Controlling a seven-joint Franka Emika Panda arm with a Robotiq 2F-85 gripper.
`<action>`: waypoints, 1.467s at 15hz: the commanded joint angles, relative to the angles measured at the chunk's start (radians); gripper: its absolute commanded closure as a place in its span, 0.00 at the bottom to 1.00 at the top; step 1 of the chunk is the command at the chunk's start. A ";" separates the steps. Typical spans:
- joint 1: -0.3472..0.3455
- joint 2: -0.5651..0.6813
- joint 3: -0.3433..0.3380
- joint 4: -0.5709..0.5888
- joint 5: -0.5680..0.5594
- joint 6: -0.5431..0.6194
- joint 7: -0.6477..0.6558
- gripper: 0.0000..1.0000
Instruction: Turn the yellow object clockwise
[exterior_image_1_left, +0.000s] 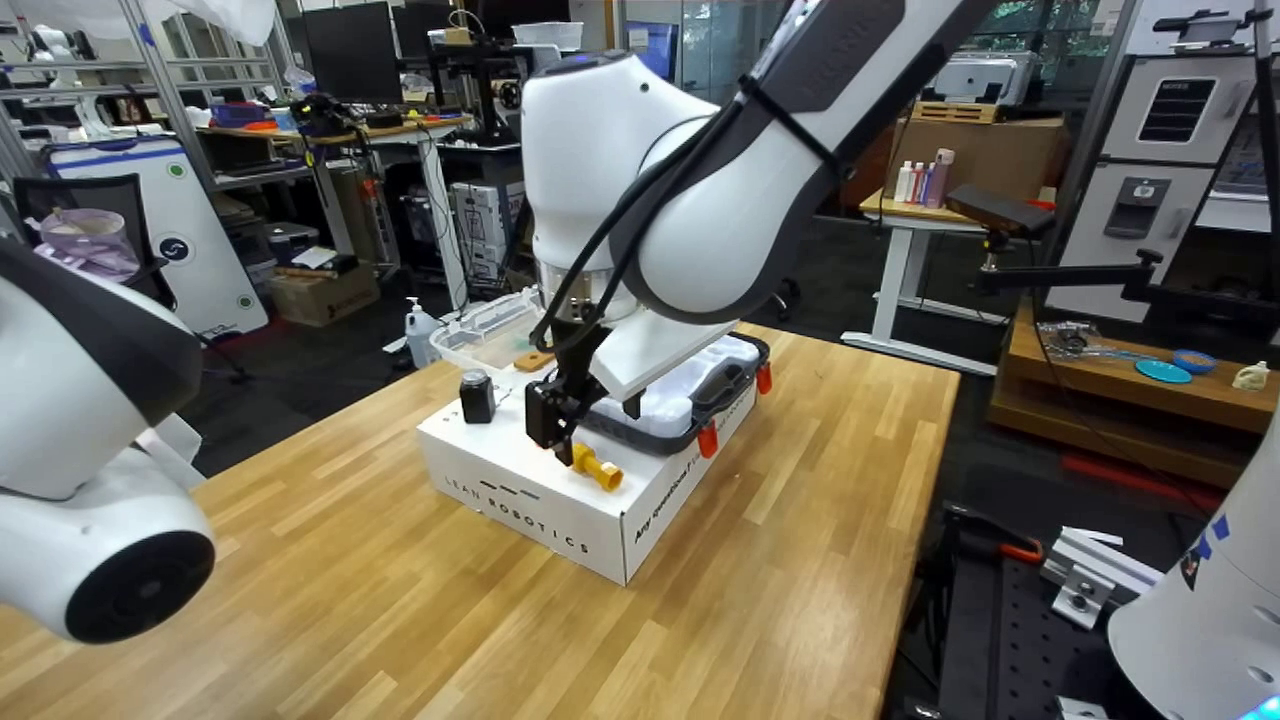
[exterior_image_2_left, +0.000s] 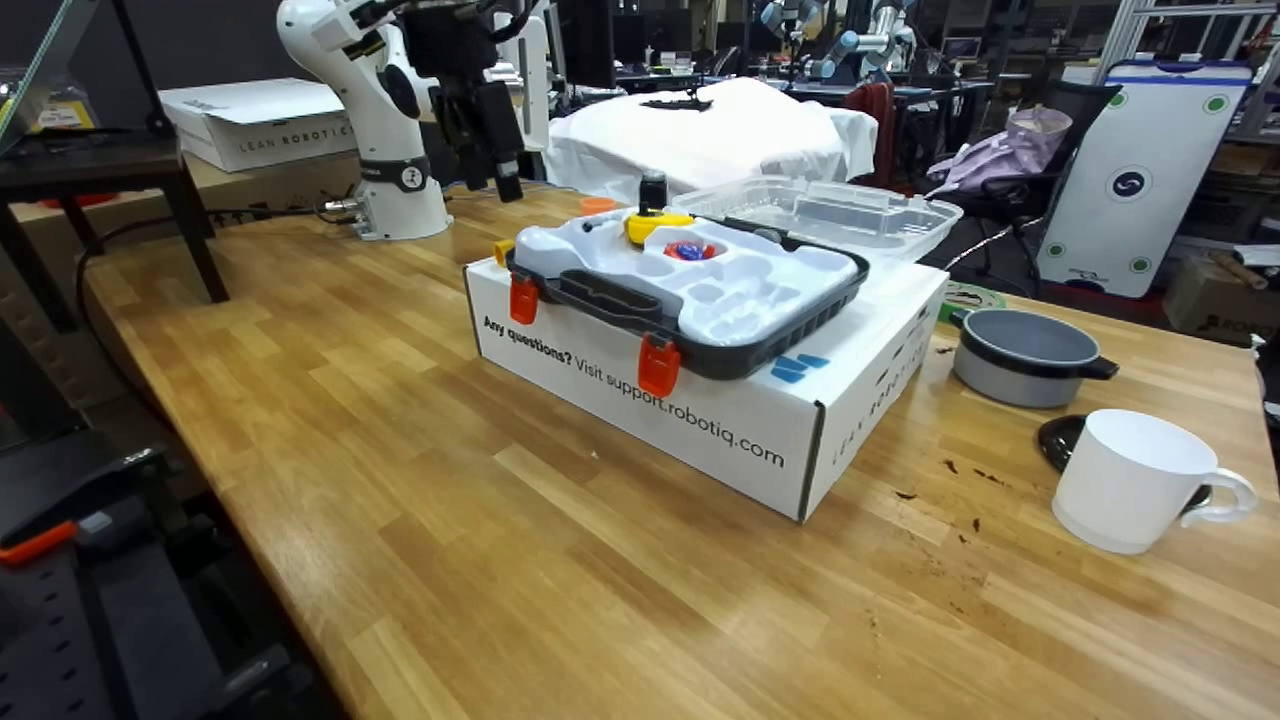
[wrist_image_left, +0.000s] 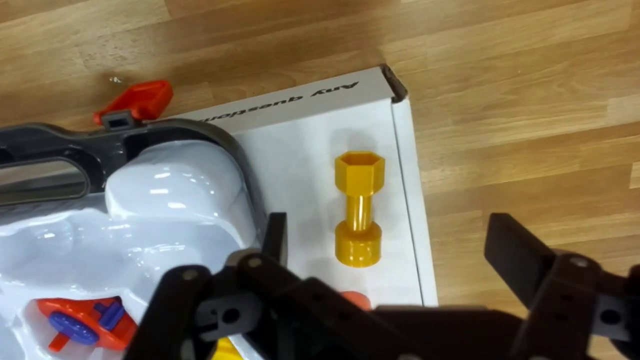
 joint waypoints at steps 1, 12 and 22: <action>0.046 0.053 -0.034 0.068 -0.016 -0.032 -0.013 0.00; 0.087 0.108 -0.091 0.089 -0.005 -0.037 -0.020 0.00; 0.097 0.113 -0.098 0.091 -0.008 -0.039 -0.039 0.00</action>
